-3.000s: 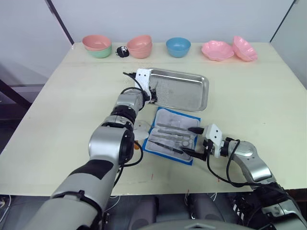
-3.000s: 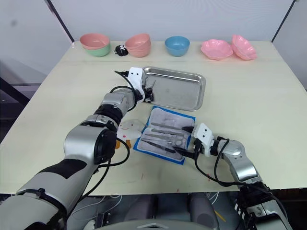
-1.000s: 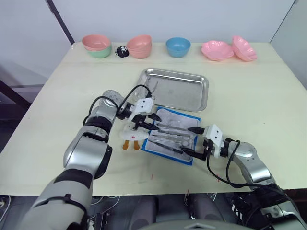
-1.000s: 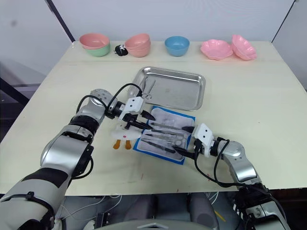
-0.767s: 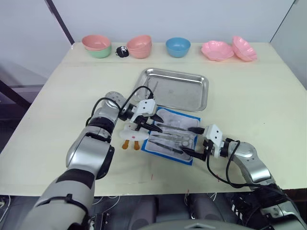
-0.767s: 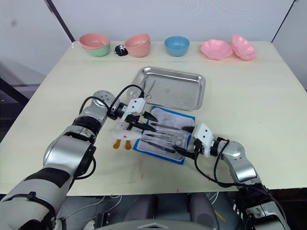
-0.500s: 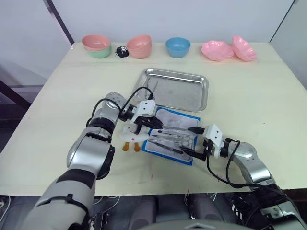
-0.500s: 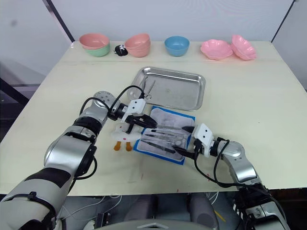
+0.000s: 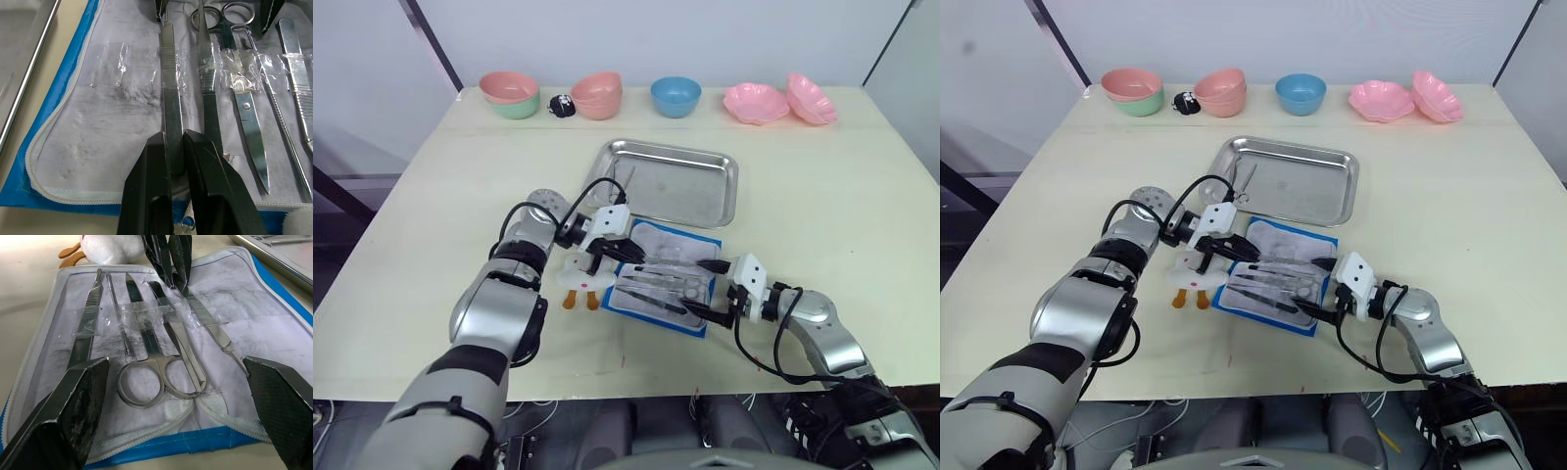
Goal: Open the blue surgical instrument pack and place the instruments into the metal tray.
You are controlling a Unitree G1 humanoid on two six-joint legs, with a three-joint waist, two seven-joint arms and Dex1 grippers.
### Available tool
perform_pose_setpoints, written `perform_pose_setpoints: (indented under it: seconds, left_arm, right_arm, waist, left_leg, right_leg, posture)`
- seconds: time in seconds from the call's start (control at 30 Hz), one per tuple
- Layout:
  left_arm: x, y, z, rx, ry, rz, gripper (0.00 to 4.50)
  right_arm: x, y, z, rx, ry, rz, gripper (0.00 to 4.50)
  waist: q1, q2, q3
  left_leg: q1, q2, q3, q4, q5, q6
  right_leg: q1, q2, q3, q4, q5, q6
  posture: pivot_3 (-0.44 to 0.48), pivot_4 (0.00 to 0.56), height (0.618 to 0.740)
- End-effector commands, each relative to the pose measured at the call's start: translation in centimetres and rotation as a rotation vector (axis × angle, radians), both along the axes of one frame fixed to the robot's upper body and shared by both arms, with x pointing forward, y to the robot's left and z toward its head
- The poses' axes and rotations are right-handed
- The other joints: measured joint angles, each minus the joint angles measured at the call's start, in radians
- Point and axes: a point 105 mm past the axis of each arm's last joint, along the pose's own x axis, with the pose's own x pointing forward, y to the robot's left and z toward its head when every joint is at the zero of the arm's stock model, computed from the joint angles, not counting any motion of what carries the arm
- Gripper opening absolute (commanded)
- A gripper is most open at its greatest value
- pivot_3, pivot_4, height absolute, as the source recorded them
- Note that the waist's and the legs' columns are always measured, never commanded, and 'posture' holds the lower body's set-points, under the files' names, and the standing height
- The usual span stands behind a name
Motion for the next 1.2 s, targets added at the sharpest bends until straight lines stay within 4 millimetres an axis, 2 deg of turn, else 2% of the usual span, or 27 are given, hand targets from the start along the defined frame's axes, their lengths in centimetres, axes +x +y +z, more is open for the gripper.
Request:
perform_pose_setpoints:
  seconds: [0.03,0.5,1.2]
  left_arm:
    - [0.4,0.4,2.1,0.005,-0.051,-0.032,0.09]
    - [1.0,0.6,4.5,0.051,-0.119,-0.053,0.09]
    - [0.8,4.4,6.2,0.189,-0.18,-0.037,0.09]
  right_arm:
    - [-1.3,0.0,-3.6,-0.062,0.144,0.002,4.5]
    - [-1.4,0.1,-3.8,-0.068,0.155,0.005,4.5]
    - [-1.2,0.4,-3.9,-0.061,0.156,0.008,4.5]
  waist:
    - [0.0,0.0,0.0]
    - [-0.002,0.0,0.0]
    - [-0.01,0.0,0.0]
  left_leg:
    - [0.0,0.0,0.0,0.0,0.0,0.0]
    - [0.0,0.0,0.0,0.0,0.0,0.0]
    - [0.0,0.001,0.0,0.0,0.0,0.0]
  right_leg:
    - [0.0,0.0,0.0,0.0,0.0,0.0]
    - [0.0,0.0,0.0,0.0,0.0,0.0]
    - [0.0,0.001,0.0,0.0,0.0,0.0]
  posture:
    - [0.0,0.15,0.74]
    - [0.0,0.15,0.74]
    - [0.0,0.15,0.74]
